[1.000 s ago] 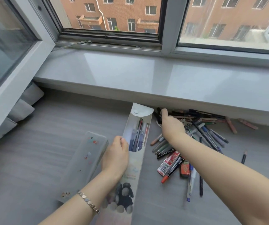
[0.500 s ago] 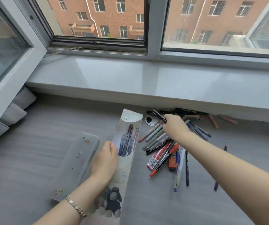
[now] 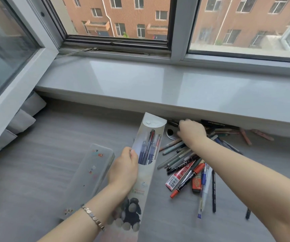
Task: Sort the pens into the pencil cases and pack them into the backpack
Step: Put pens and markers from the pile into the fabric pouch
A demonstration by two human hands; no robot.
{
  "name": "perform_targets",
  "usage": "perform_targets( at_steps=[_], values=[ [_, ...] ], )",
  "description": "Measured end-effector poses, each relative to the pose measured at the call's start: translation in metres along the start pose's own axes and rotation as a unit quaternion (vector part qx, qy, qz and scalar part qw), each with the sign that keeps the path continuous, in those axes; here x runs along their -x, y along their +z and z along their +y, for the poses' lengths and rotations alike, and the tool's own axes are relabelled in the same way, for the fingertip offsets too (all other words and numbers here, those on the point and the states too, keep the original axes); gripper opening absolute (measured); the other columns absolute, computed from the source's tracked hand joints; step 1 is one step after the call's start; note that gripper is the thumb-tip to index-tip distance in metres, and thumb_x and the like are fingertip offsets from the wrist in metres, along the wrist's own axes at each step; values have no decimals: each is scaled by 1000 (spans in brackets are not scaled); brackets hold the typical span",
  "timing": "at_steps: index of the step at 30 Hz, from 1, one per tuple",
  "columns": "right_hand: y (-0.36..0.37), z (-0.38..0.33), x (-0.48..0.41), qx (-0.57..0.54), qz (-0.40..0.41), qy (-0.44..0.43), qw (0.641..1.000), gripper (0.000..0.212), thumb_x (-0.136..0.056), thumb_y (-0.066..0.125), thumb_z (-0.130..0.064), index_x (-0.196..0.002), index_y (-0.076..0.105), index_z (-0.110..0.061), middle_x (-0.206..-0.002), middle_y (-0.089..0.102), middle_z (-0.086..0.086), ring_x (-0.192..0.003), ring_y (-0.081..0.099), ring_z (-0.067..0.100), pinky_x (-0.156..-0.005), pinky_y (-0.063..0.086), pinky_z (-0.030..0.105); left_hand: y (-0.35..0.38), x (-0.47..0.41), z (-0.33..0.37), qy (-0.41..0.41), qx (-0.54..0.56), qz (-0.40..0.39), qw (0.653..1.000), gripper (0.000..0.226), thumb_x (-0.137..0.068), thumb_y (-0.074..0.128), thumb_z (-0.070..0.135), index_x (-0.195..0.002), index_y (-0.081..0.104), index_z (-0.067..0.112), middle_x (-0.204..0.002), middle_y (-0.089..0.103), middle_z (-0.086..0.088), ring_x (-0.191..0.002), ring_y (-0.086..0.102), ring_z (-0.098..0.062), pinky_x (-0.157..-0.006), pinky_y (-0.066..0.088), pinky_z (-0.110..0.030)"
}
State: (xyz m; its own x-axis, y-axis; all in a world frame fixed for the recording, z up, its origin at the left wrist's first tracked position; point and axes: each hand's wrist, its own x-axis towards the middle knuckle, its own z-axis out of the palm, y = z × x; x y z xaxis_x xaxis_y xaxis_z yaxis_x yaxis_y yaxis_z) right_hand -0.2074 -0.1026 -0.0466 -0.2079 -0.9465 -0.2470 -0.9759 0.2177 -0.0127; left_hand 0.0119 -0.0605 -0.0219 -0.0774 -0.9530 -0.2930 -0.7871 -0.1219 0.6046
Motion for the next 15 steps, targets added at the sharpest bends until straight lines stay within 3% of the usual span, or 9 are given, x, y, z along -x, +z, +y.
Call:
perform_targets(
  at_steps=[2, 4, 5, 7, 9, 10, 11, 12, 15],
  values=[
    [-7, 2, 14, -80, 44, 17, 996, 22, -95, 43, -24, -104, 48, -4, -96, 63, 15, -81, 59, 31, -63, 42, 36, 1, 0, 1, 2, 0, -4, 1000, 30, -98, 23, 29, -74, 38, 17, -65, 46, -1, -65, 43, -24, -62, 35, -34],
    [-18, 1, 35, -315, 89, 59, 943, 19, -97, 37, -24, -100, 47, -8, -77, 60, 9, -61, 51, 22, -54, 40, 33, 2, 4, 1, 6, 2, -13, 1000, 30, -98, 23, 29, -75, 38, 16, -65, 46, -1, -63, 43, -23, -62, 35, -34],
    [-26, -1, 49, -467, 116, 71, 874, 16, -98, 36, -22, -99, 48, -11, -70, 57, 4, -58, 50, 18, -56, 42, 30, 3, 6, 2, 7, 7, -23, 1000, 30, -98, 23, 28, -73, 37, 18, -64, 45, 0, -61, 41, -21, -62, 34, -34],
    [-45, -6, 78, -701, 174, 58, 690, 14, -99, 36, -15, -93, 49, -18, -62, 57, -3, -65, 58, 13, -69, 51, 26, 7, 13, 6, 19, 16, -55, 998, 31, -98, 24, 28, -69, 31, 21, -63, 42, 1, -63, 39, -23, -63, 33, -34],
    [-54, -13, 103, -836, 184, 41, 515, 18, -98, 37, -10, -87, 49, -19, -56, 60, -7, -68, 64, 12, -78, 54, 24, 12, 23, 12, 38, 11, -92, 995, 31, -98, 25, 28, -68, 29, 21, -64, 41, 1, -69, 40, -25, -67, 35, -34],
    [-53, -18, 114, -865, 183, 45, 465, 19, -97, 38, -9, -86, 49, -19, -55, 61, -7, -69, 65, 11, -79, 54, 24, 14, 30, 16, 55, 9, -110, 992, 31, -98, 25, 28, -68, 30, 20, -66, 43, 0, -72, 41, -25, -68, 36, -35],
    [-49, -24, 123, -873, 182, 58, 449, 19, -96, 39, -8, -85, 51, -18, -56, 63, -6, -70, 66, 11, -80, 54, 24, 16, 37, 20, 74, 7, -126, 989, 30, -98, 26, 29, -70, 33, 19, -68, 45, -1, -74, 43, -26, -69, 37, -35],
    [-41, -29, 131, -866, 176, 72, 463, 17, -95, 43, -8, -85, 53, -19, -59, 65, -6, -72, 66, 12, -83, 53, 26, 18, 45, 23, 91, 9, -139, 986, 29, -98, 26, 29, -74, 37, 17, -72, 49, -3, -77, 46, -28, -70, 38, -35],
    [-14, -42, 155, -794, 144, 94, 584, 17, -85, 59, -3, -85, 60, -20, -75, 69, 0, -83, 66, 14, -86, 50, 28, 20, 66, 28, 127, 15, -156, 979, 25, -98, 29, 30, -89, 47, 15, -81, 57, -5, -86, 55, -28, -76, 41, -36]
  ],
)
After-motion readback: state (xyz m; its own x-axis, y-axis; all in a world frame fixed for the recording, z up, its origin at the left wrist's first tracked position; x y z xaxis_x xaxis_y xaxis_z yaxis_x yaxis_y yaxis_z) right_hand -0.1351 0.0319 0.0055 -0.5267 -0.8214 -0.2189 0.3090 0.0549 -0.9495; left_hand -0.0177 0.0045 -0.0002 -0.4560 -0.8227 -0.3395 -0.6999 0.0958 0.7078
